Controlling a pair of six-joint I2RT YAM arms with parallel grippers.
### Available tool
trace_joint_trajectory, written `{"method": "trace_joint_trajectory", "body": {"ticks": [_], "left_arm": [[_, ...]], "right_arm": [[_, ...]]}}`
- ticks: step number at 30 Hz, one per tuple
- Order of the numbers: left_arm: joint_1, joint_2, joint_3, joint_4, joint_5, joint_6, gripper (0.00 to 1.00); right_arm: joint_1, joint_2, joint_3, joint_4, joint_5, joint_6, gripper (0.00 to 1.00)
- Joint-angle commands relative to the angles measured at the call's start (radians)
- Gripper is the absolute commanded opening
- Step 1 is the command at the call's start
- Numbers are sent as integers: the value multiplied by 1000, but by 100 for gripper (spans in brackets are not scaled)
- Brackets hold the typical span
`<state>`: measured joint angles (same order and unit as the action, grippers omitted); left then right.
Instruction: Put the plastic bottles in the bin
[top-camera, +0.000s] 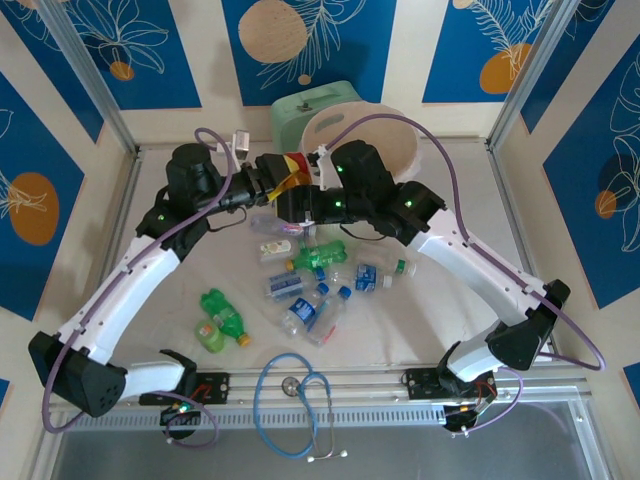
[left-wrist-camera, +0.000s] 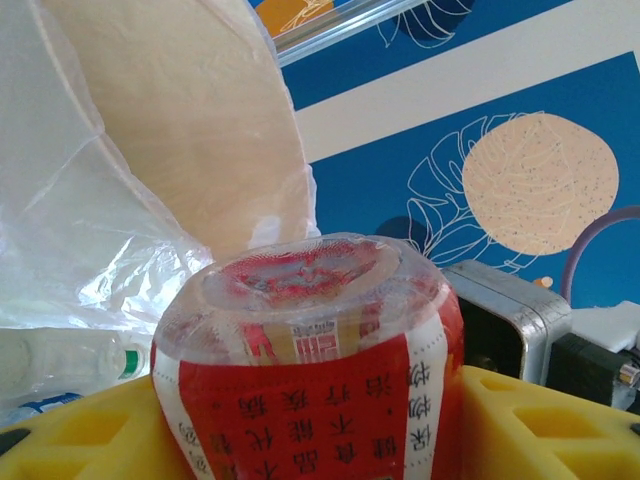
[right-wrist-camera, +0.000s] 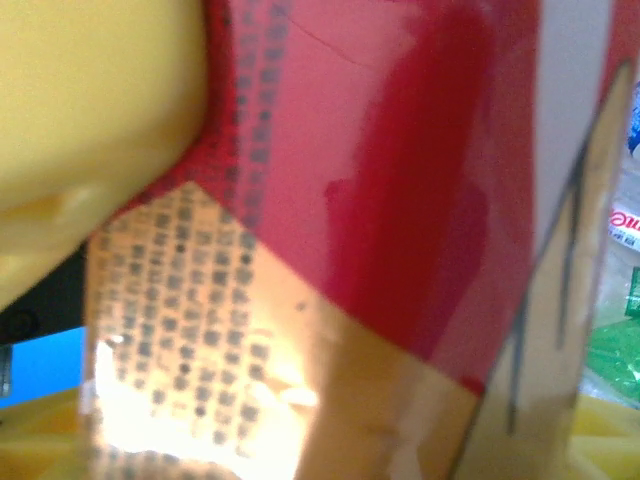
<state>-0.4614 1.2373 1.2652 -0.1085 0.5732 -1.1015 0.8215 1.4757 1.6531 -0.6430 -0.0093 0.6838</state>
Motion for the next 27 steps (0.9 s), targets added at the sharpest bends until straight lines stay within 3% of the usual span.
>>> {"method": "trace_joint_trajectory", "body": {"ticks": [1,8,10,11,15,18,23,27], "left_arm": [[-9,2,13,47,35,-2,61],[-8,38,80,-3,1,47,77],[-8,58,121,-29,-17,71,89],[-8,65,144,-41,-31,85,100],[11,85,262,-133,-98,158,100],[24,58,305,-226,-220,224,100],[29,-37,246,-363,-462,305,100],[31,-88,146,-453,-550,339,100]], "right_arm": [[-10,-8,41,6,-10,-1,64],[-8,-17,67,-10,6,-25,57],[-10,-19,77,-16,15,-32,56],[-11,-22,83,-19,21,-37,55],[-39,-33,111,-33,43,-52,55],[-106,-42,130,-38,38,-47,55],[-220,-12,202,-74,48,-69,56],[-300,35,245,-108,56,-97,56]]}}
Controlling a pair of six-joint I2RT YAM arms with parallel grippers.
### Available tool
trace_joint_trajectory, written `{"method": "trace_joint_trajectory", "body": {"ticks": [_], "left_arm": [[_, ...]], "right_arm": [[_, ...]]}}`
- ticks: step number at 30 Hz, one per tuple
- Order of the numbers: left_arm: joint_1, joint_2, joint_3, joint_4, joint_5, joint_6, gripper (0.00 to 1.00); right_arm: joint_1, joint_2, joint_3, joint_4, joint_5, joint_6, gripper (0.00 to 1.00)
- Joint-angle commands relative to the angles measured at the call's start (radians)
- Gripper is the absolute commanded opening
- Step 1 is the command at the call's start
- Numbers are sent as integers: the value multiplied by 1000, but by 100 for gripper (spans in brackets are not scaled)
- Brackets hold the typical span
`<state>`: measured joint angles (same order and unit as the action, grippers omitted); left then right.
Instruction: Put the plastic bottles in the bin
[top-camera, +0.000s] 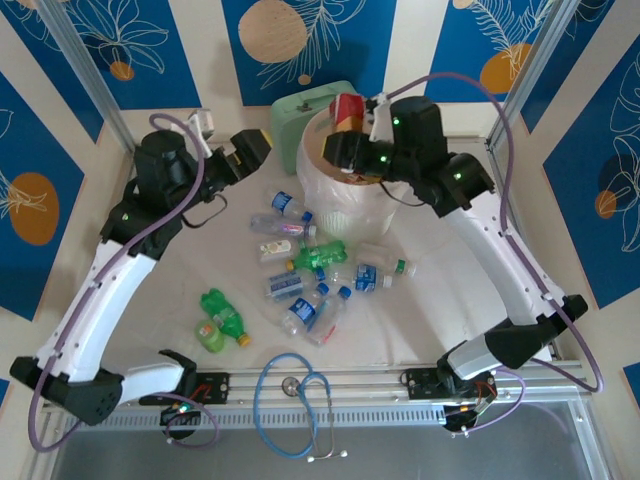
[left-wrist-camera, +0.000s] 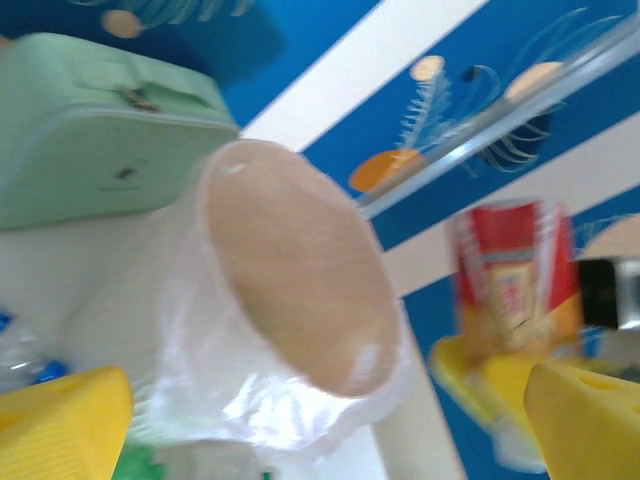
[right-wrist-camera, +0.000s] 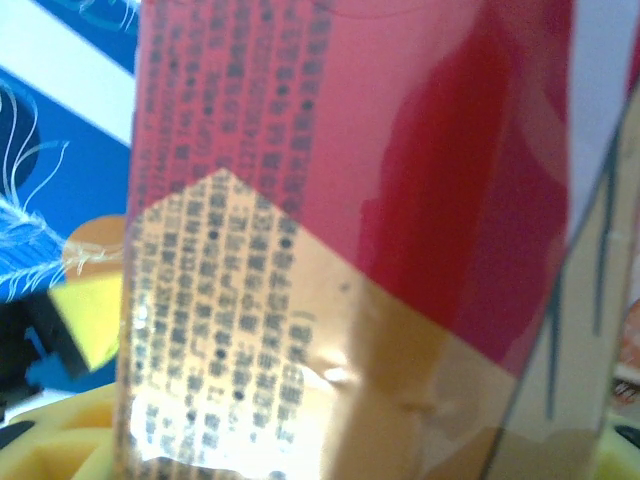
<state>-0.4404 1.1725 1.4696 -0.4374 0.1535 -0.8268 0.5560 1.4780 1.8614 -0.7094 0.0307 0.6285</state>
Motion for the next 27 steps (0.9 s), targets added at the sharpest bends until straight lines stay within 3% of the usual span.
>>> {"method": "trace_joint_trajectory", "body": {"ticks": [1,10,12,15,18,27], "left_arm": [[11,-37,-93,-139,-144,71,100],[24,-134,-362,-273,-266,47,100],[26,-150,-402,-299,-292,40,100],[33,-166,-455,-359,-336,26,99],[49,-175,-486,-423,-373,21,99],[118,-171,-595,-493,-380,22,97]], "right_arm": [[-58,45,41,-43,16,-49,56],[-168,157,91,-60,3,-89,60],[-177,182,114,-69,4,-96,65],[-186,204,139,-78,11,-98,84],[-189,213,164,-86,14,-104,92],[-139,140,227,-118,36,-148,96]]}}
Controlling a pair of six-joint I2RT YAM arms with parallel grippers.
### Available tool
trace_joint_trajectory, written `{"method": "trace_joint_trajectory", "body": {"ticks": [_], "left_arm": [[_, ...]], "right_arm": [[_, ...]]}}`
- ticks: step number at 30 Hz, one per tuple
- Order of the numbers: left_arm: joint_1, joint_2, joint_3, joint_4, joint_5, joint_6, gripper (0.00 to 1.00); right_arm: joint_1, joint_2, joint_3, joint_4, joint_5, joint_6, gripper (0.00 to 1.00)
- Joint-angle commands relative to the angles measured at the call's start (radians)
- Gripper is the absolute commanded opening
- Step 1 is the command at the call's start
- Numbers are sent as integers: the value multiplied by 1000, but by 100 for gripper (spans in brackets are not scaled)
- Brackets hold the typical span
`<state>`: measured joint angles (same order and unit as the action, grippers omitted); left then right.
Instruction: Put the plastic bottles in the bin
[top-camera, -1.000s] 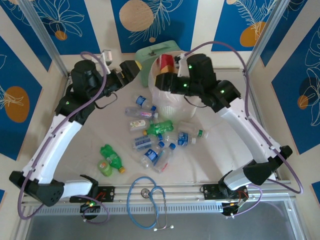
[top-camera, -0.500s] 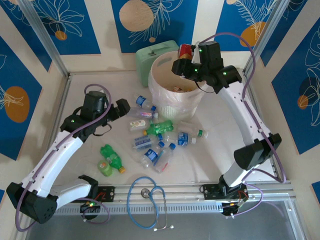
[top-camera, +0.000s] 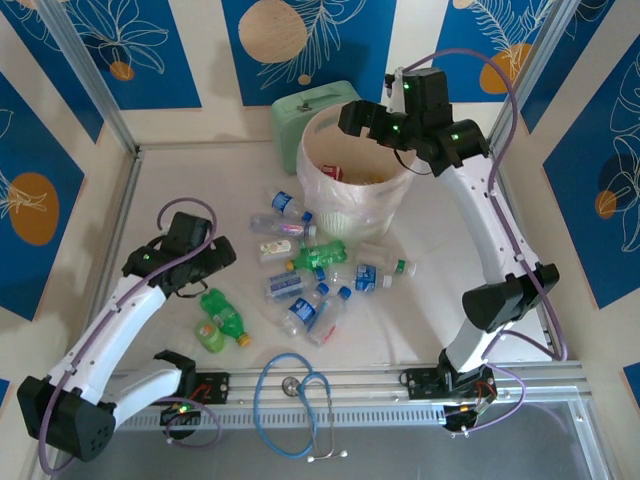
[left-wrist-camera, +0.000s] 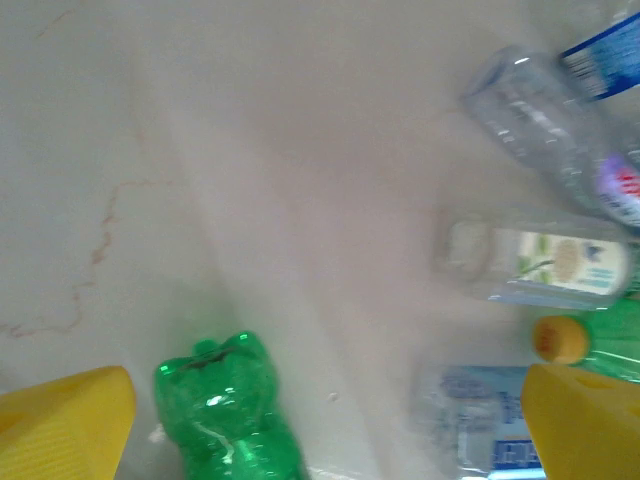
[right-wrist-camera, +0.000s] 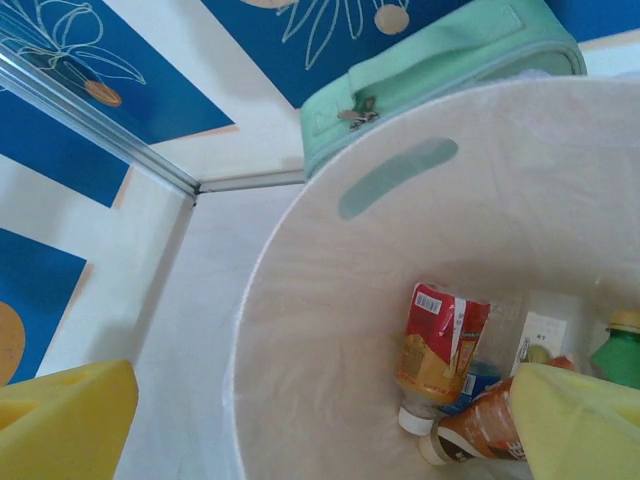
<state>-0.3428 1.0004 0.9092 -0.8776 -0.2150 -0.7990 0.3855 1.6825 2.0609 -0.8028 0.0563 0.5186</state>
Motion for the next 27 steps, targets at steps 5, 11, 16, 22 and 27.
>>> {"method": "trace_joint_trajectory", "body": {"ticks": [5,11,16,22,27], "left_arm": [[39,22,-129,-5,43,-33,93],[47,97,-189,49,64,-43,90],[60,150,-213,138,78,-58,89],[62,220,-235,214,101,-78,87],[62,263,-264,256,100,-82,83]], "right_arm": [[149,-196,-64,6,31,-68,96],[294,-348,-262,59,86,-51,96],[357,-432,-367,59,123,-20,96],[378,-500,-480,34,130,34,95],[386,-547,-554,22,145,67,95]]}}
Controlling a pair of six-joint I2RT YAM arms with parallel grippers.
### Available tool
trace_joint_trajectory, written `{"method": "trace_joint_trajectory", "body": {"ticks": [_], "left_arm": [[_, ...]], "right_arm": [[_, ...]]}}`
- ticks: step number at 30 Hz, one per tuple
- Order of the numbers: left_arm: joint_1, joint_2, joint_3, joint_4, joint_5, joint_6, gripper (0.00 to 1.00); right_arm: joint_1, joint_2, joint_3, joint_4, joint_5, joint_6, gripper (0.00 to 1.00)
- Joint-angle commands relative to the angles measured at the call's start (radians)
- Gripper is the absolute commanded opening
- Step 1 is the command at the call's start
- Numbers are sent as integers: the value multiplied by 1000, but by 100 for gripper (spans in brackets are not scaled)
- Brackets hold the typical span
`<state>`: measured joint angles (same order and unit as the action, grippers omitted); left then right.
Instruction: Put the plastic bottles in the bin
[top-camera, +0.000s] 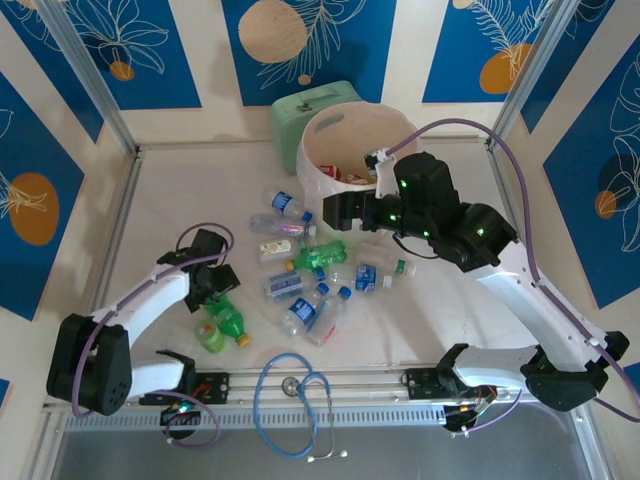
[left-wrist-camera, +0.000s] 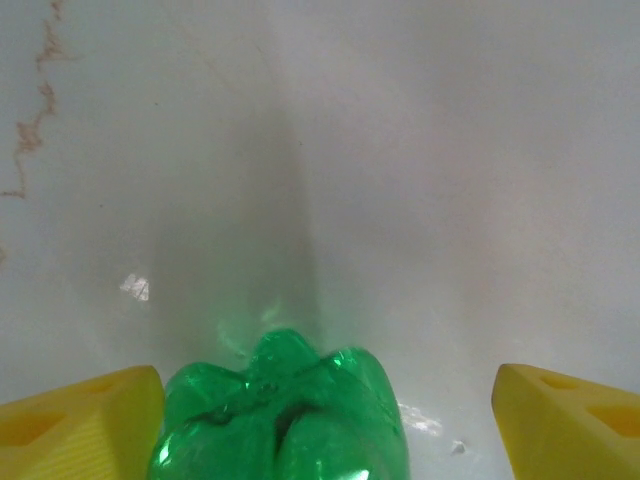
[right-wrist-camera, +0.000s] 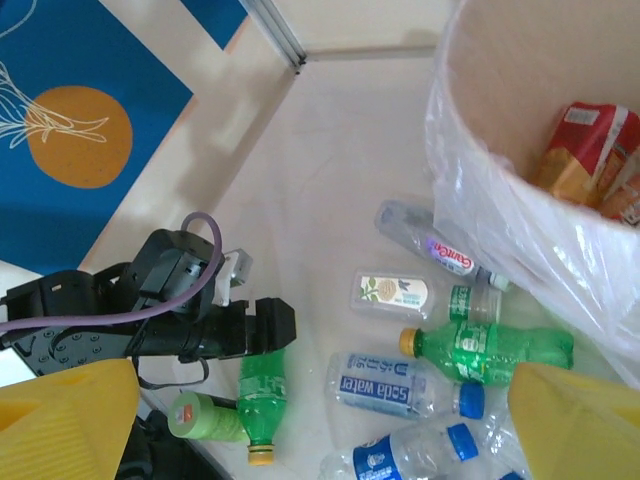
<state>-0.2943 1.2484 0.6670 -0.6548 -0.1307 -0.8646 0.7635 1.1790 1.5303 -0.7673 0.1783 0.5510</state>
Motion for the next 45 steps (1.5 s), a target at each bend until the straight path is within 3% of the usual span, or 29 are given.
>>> {"method": "trace_joint_trajectory", "body": {"ticks": [1,23,32,38,45], "left_arm": [[14,23,-26,43,18,-16,82],[15,71,-3,83,62,1,59],[30,-5,125,10,89,20,55],[48,-80,307,-71,134,44,55],[55,-147,459,6,337,-15,54]], "right_arm": [[8,-52,-36,-15,23,41,95],[11,-92,-96,-25,59,88,95],[34,-78,-92,-14,32,95,94],[76,-3,-57,24,-120,90,94],[153,142,-25,78,-242,95,99]]}}
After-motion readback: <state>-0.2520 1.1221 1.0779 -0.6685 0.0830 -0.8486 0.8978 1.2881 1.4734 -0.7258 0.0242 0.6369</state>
